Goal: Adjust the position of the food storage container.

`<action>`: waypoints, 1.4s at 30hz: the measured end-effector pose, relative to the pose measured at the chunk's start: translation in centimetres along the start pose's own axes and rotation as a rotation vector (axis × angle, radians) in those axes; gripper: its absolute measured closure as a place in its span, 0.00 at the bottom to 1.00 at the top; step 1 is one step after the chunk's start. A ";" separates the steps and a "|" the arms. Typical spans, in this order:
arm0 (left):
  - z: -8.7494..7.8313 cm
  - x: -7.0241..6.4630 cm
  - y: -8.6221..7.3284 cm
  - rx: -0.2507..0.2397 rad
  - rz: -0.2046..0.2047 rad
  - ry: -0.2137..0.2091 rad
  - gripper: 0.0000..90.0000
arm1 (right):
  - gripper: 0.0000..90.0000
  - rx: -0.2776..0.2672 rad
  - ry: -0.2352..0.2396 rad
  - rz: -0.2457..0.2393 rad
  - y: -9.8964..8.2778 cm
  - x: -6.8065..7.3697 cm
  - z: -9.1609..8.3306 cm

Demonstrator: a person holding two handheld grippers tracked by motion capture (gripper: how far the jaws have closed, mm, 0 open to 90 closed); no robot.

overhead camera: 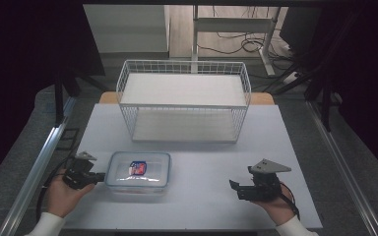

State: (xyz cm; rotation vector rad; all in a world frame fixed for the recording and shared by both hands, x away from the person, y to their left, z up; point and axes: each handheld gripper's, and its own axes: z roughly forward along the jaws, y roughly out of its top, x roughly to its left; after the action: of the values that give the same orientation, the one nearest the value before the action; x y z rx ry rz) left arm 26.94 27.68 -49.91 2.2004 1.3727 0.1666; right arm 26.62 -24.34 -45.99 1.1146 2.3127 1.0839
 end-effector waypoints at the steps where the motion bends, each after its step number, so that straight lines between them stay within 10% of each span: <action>1: 0.4 -0.6 0.5 0.005 0.017 -0.017 1.00 | 0.20 0.001 0.002 0.000 0.0 0.0 0.0; 42: 4.9 -8.0 6.4 0.013 0.139 -0.138 1.00 | 0.20 0.020 0.016 -0.012 -0.1 0.1 0.3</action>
State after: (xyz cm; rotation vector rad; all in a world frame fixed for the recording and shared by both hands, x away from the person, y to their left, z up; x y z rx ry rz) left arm 30.12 16.79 -49.53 2.2730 1.1509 0.0543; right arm 26.67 -24.13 -46.21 1.1012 2.3446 1.0720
